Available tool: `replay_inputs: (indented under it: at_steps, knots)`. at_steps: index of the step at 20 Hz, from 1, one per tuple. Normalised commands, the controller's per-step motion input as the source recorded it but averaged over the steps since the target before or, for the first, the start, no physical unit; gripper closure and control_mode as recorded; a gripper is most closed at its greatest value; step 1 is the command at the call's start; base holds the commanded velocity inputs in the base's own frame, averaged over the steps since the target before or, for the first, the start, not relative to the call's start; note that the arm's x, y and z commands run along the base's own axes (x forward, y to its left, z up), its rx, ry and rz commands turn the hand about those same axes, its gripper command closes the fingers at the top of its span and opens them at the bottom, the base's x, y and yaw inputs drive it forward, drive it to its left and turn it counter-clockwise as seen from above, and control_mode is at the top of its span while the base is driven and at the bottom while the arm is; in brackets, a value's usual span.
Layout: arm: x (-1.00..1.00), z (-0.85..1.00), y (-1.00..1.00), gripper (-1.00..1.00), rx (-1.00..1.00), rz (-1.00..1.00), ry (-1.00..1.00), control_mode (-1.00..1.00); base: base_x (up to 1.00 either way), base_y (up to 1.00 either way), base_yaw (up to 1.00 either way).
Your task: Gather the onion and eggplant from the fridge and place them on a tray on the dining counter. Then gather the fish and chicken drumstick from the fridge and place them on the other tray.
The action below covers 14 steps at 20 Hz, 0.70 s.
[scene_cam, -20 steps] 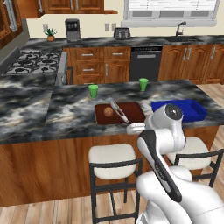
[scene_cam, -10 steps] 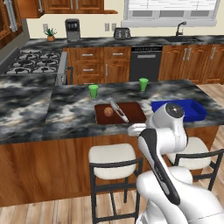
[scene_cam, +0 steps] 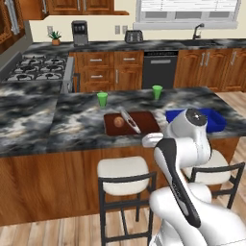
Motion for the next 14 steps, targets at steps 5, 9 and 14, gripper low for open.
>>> replay_inputs:
  at_steps: [5,9,14]
  knots:
    - [0.00,0.00,0.00,-1.00,0.00,0.00,0.00,1.00,-0.55,-0.21,-0.04]
    - [0.00,0.00,0.00,-1.00,0.00,0.00,0.00,1.00,-0.19,-0.36,-0.14]
    - [0.00,0.00,0.00,-1.00,0.00,0.00,0.00,1.00,-0.04,-0.50,-0.17]
